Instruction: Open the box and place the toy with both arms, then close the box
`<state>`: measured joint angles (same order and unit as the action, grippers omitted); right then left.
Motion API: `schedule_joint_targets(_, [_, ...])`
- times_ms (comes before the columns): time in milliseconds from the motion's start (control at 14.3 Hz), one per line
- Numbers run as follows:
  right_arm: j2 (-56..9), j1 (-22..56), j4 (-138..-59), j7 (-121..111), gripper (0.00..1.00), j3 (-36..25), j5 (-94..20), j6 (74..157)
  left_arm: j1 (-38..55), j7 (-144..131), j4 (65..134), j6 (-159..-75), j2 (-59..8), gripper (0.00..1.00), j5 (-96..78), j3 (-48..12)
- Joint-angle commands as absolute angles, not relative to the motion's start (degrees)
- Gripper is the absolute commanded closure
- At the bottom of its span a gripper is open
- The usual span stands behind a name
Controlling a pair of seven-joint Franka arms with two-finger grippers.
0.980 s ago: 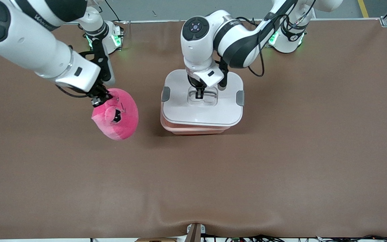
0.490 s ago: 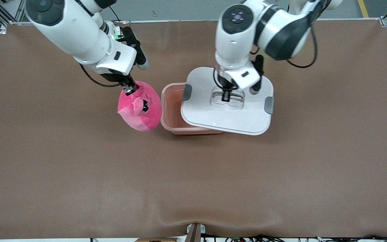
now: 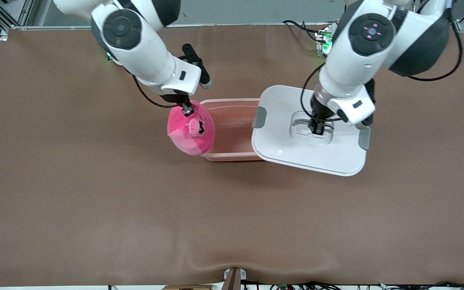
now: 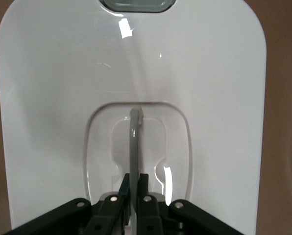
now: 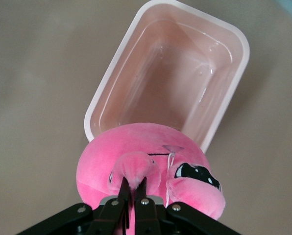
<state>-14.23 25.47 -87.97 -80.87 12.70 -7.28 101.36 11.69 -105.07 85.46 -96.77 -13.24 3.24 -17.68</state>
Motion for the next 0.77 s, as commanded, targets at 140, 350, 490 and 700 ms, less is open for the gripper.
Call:
schedule_joint_targets(140, [-13.7,28.1,-89.4,-77.8,1.0,12.5,-6.8,103.0,4.5,-94.2,86.0,-92.4,-10.5,1.0,1.1,-18.0])
schedule_joint_targets(350, [-13.6,29.2,-89.7,-77.8,1.0,12.5,-6.7,103.1,0.9,-88.9,86.0,-90.9,-10.4,1.0,0.4,-17.9])
schedule_joint_targets(490, [-13.6,29.3,-89.7,-77.8,1.0,12.5,-6.5,103.1,-0.8,-86.3,86.0,-89.9,-10.3,1.0,0.4,-17.9])
schedule_joint_targets(700, [-14.1,30.1,-90.2,-77.8,1.0,12.5,-5.5,104.8,-1.2,-84.2,84.2,-87.8,-9.9,1.0,-0.2,-17.8])
